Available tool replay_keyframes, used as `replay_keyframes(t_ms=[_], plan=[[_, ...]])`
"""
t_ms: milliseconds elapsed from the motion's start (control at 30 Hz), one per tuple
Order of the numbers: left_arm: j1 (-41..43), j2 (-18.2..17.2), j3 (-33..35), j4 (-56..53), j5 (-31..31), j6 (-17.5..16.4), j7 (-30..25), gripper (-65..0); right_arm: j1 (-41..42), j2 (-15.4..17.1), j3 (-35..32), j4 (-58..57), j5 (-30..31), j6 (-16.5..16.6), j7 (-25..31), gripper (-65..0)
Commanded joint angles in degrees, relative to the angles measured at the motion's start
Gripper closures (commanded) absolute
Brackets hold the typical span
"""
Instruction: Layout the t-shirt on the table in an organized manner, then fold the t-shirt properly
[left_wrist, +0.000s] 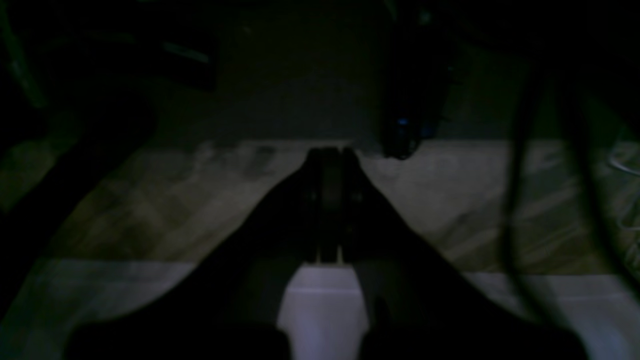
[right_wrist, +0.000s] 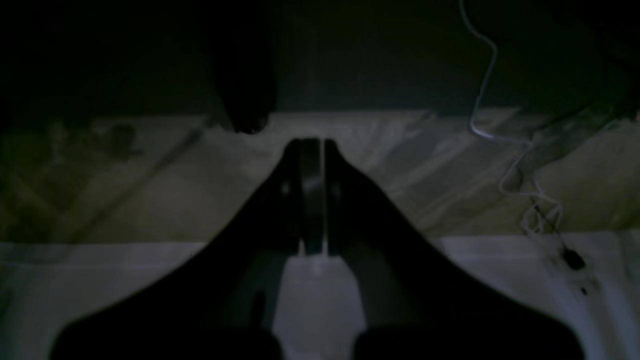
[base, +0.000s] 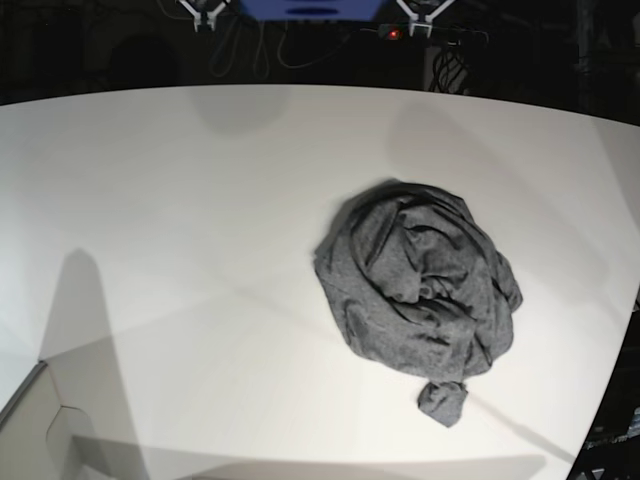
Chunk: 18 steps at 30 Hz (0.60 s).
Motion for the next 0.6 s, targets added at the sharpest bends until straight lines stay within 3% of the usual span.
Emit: replay_keyframes(t_ms=[0, 200, 400, 567], plan=[[2.23, -0.24, -0.05, 1.47, -0.19, 0.14, -0.15, 0.0, -1.24, 0.13, 0.03, 0.08, 0.01, 0.49, 1.03, 0.0], [13.04, -3.14, -0.14, 14.92, -1.51, 0.05, -0.24, 0.0, -9.50, 2.51, 0.21, 5.70, 0.01, 0.49, 6.74, 0.0], [23.06, -7.01, 0.30, 32.06, -12.94, -0.03, 0.03, 0.0, -26.21, 3.56, 0.47, 34.80, 0.19, 0.49, 6.65, 0.0], [32.56, -10.53, 0.30, 49.65, -17.07, -0.03, 0.03, 0.0, -37.11, 4.53, 0.65, 56.34, 0.28, 0.49, 6.57, 0.0]])
